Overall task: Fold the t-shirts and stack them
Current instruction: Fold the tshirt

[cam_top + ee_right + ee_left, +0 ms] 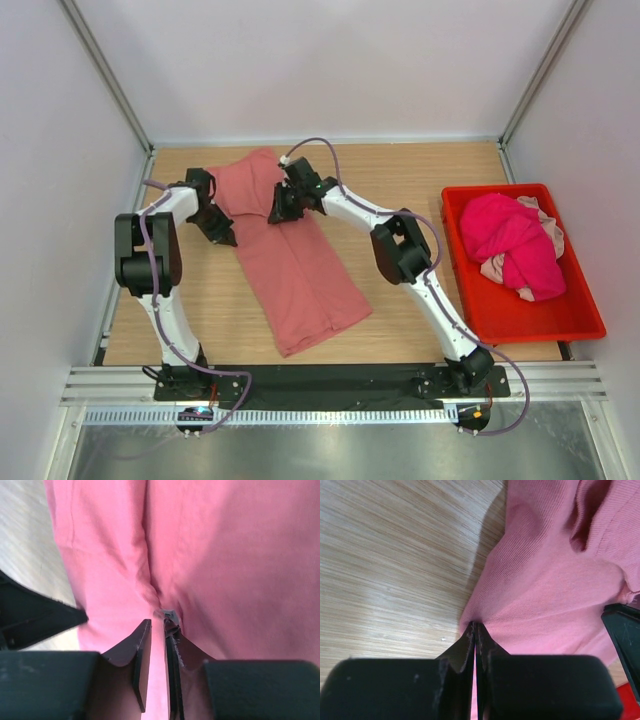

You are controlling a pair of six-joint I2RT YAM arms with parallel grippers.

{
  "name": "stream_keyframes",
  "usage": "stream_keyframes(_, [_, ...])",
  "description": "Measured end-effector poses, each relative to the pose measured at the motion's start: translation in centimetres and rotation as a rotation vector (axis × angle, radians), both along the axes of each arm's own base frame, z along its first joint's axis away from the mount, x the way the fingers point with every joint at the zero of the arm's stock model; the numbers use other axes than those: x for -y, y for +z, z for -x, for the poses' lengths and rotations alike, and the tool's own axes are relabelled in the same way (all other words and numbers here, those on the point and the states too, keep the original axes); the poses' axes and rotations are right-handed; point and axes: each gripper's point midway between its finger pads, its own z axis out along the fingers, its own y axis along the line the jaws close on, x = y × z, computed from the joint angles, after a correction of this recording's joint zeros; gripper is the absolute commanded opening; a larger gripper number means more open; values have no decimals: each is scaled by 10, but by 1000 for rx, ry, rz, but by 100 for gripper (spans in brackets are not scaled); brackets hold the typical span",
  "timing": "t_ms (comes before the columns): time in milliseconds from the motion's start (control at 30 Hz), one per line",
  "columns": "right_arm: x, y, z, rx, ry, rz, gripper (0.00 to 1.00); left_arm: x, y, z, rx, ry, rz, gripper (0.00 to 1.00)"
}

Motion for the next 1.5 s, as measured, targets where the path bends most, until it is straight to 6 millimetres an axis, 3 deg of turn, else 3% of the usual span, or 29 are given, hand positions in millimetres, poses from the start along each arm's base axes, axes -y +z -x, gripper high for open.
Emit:
stream_keyframes(333, [14, 4, 30, -198, 114, -67, 29, 0, 6, -1, 40, -57, 19, 1])
stream_keyframes(467, [20, 5, 43, -260, 144, -80, 28, 4, 24, 4, 85, -70, 39, 2])
stream_keyframes(600, [28, 13, 69, -321, 180, -96, 27, 10, 42, 13, 130, -77, 68, 4])
stream_keyframes(733, [39, 16, 94, -374, 205, -111, 26, 26, 49, 29, 147, -87, 108, 4])
stream_keyframes(867, [49, 9, 116, -422, 220, -114, 26, 52, 43, 45, 132, -108, 160, 4])
stream_keyframes(967, [59, -2, 132, -464, 221, -100, 26, 64, 40, 51, 116, -112, 185, 13])
stream_keyframes(1067, [69, -11, 150, -511, 222, -85, 29, 63, 47, 33, 152, -112, 180, 19])
stream_keyframes(1167, [72, -7, 157, -493, 228, -57, 36, 62, 63, -6, 218, -122, 156, 22])
stream_keyframes(1200, [74, -5, 158, -477, 227, -38, 47, 60, 70, -21, 250, -125, 139, 33])
stream_keyframes(1267, [79, 5, 161, -436, 223, 12, 57, 54, 84, -50, 305, -127, 90, 42])
stream_keyframes(1300, [83, 11, 160, -413, 216, 44, 62, 50, 93, -65, 337, -123, 60, 50])
stream_keyframes(1400, [92, 40, 148, -313, 191, 143, 70, 35, 108, -98, 394, -88, -31, 56])
stream_keyframes(1500, [104, 79, 132, -192, 150, 211, 73, 19, 111, -119, 406, -39, -120, 58])
